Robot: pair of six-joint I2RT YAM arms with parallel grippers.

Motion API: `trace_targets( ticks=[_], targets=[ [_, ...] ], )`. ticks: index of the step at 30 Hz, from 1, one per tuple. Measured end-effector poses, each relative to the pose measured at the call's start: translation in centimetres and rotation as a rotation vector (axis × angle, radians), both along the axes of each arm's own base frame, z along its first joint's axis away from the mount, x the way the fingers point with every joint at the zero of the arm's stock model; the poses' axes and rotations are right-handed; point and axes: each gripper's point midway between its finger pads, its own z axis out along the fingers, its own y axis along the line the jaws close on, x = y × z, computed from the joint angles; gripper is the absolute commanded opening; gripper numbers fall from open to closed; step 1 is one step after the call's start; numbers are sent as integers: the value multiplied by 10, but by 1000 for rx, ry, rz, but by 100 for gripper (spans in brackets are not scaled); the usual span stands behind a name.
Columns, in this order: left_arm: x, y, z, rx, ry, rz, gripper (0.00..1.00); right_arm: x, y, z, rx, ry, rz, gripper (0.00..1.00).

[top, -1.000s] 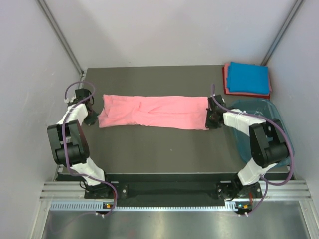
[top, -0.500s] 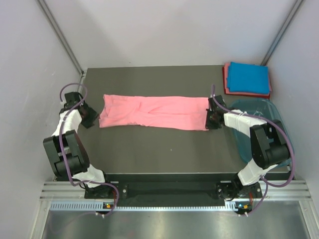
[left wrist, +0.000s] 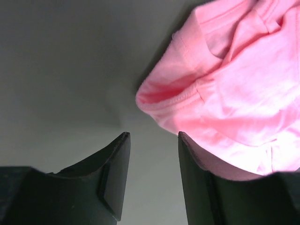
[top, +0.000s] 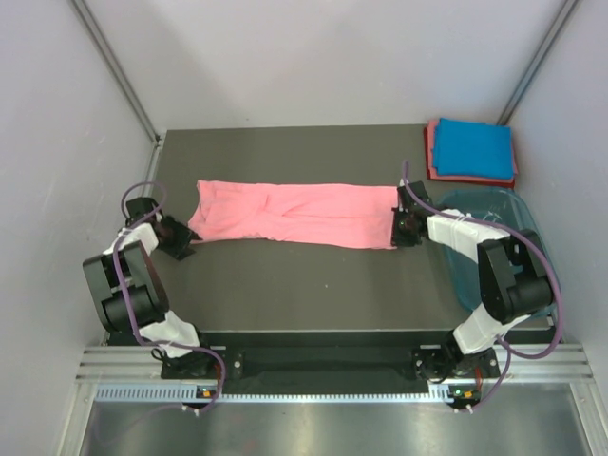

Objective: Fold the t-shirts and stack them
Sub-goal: Fold the tshirt

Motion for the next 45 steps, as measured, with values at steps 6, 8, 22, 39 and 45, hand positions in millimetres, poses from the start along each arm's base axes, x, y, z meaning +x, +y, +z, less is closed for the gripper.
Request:
trace_targets(
  ticks=[6, 8, 22, 39, 45],
  targets=[
    [6, 4, -15, -3, 15, 23, 25, -1, 0, 1, 0, 1, 8, 0],
    [8, 7, -18, 5, 19, 28, 5, -2, 0, 2, 0, 1, 8, 0],
    [21, 32, -19, 95, 55, 87, 0, -10, -9, 7, -29, -22, 6, 0],
    [19, 41, 14, 165, 79, 57, 25, -41, -9, 6, 29, -18, 3, 18],
    [42, 33, 59, 223, -36, -8, 27, -43, -8, 13, 53, -24, -33, 33]
  ],
)
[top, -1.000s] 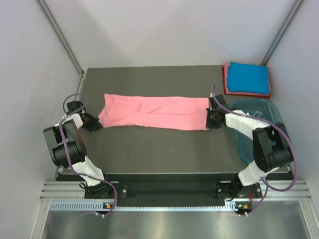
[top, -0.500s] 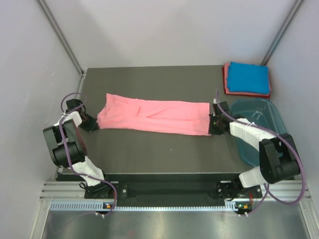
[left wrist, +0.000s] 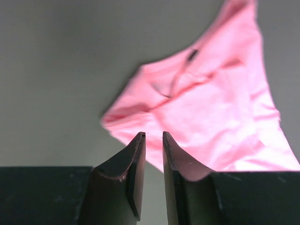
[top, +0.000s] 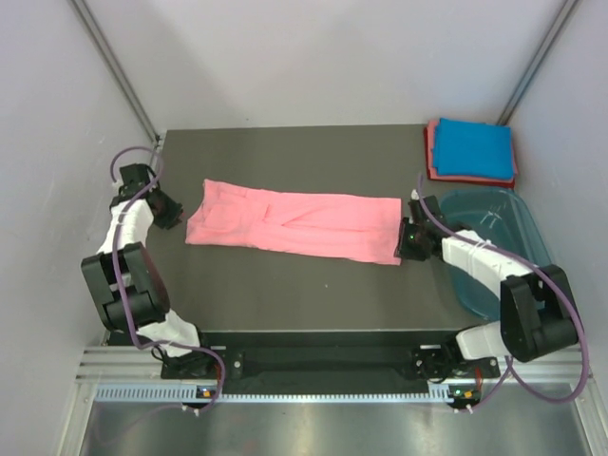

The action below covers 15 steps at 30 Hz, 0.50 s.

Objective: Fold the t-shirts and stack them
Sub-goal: Fold the tshirt

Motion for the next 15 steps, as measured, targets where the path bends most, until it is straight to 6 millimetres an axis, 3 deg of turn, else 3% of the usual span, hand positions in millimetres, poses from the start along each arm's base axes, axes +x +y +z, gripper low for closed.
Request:
trace_targets(
  ticks=[3, 8, 12, 15],
  targets=[
    [13, -23, 9, -3, -31, -73, 28, -3, 0, 10, 13, -12, -13, 37],
    [37, -61, -2, -78, -35, -209, 33, -3, 6, 27, 48, -29, 5, 39],
    [81, -59, -17, -79, -24, -280, 38, 17, 20, 54, 94, -102, 54, 43],
    [112, -51, -23, -52, -39, -323, 39, 43, 28, 74, 95, -163, 85, 43]
  ],
)
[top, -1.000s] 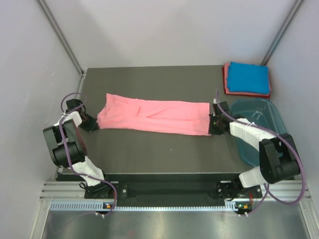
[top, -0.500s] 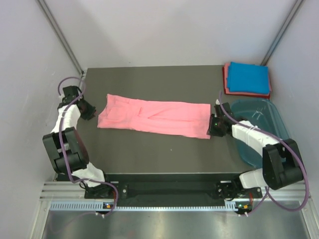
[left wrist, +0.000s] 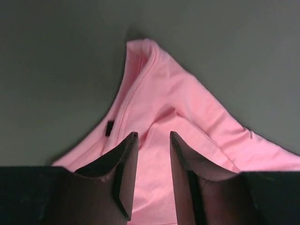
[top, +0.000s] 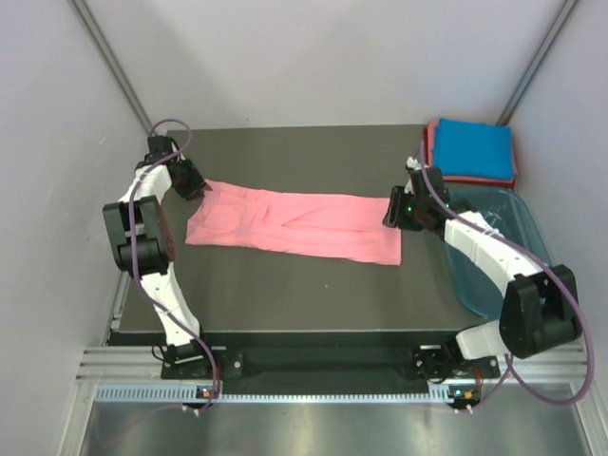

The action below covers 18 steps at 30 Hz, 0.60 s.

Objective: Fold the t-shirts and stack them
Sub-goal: Fold the tshirt

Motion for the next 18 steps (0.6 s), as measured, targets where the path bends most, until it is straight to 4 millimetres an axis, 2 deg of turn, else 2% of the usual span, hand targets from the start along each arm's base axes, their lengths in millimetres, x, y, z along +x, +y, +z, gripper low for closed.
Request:
trace_targets(
  ticks=[4, 6, 8, 13, 18],
  targets=[
    [28, 8, -9, 31, -10, -52, 41, 50, 9, 8, -23, -34, 16, 44],
    [35, 10, -15, 42, -7, -65, 43, 74, 10, 0, -45, -25, 14, 45],
    [38, 12, -20, 51, 4, -75, 43, 88, 6, -11, -66, -5, 6, 47],
    [47, 22, -29, 94, 16, -74, 45, 105, -17, -45, -134, 64, -35, 52],
    [49, 22, -40, 100, 28, -92, 44, 109, -38, -73, -179, 126, -72, 55]
  ],
)
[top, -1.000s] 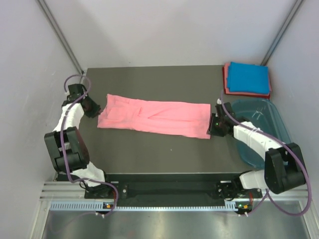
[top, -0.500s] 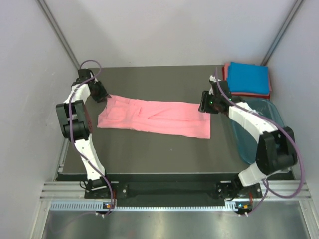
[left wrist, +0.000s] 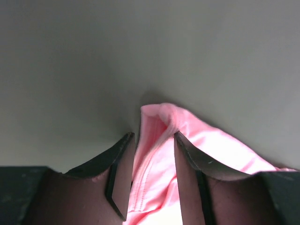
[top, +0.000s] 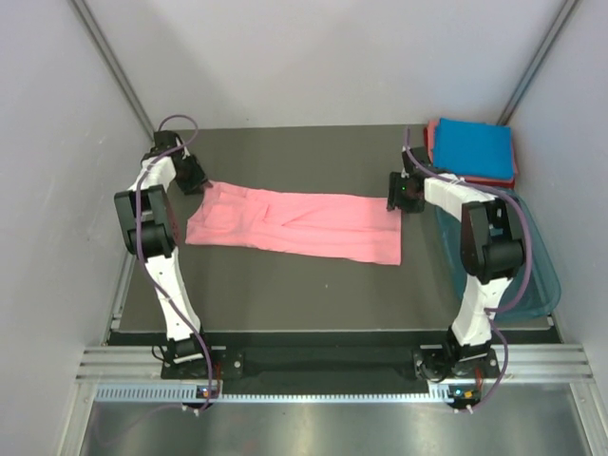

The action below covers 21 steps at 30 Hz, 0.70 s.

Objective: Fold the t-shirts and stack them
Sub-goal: Fold the tshirt

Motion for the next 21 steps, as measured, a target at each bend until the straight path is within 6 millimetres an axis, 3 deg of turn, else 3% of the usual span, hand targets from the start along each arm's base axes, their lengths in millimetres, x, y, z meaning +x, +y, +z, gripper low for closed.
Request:
trace_targets(
  ticks=[5, 6, 7, 10, 11, 15, 21],
  targets=[
    [3, -1, -1, 3, -8, -12, 37, 4, -15, -12, -11, 25, -35, 54],
    [3, -1, -1, 4, -8, -13, 31, 7, -16, -12, -13, 19, -40, 52],
    [3, -1, -2, 5, -8, -14, 18, 10, -17, -11, -14, 13, -43, 50],
    [5, -1, -5, 7, -6, -14, 0, 14, -18, -13, -18, 5, -47, 40],
    [7, -1, -5, 8, -9, -15, 0, 16, -19, -13, -21, 1, -46, 36],
    [11, -1, -5, 11, -13, -10, 0, 18, -20, -14, -22, -3, -46, 0],
    [24, 5, -4, 24, -24, 36, 0, 20, -26, -15, -14, -16, -78, 0]
  ],
)
